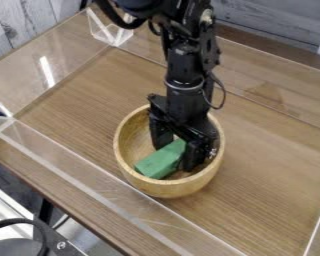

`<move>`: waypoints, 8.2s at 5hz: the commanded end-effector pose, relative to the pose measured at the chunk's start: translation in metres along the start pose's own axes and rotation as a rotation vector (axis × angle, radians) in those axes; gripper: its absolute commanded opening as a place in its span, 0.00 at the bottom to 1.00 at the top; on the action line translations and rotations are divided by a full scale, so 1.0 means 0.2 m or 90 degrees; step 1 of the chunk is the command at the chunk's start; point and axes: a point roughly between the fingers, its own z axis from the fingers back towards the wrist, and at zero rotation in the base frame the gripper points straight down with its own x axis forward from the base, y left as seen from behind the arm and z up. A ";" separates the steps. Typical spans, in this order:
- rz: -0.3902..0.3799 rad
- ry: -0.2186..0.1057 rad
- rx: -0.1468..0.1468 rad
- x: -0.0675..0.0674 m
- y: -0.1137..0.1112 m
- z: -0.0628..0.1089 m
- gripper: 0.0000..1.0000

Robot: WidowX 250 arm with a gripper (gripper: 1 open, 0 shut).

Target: Remove the green block from inside the brown bowl and put it on the table

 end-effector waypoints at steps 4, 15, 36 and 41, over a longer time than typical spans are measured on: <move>0.006 -0.038 -0.001 0.06 0.03 0.10 0.00; 0.117 -0.087 0.033 0.27 0.59 0.23 0.00; 0.000 -0.195 -0.005 0.69 -0.01 0.28 0.00; 0.001 -0.224 -0.002 0.68 0.01 0.28 0.00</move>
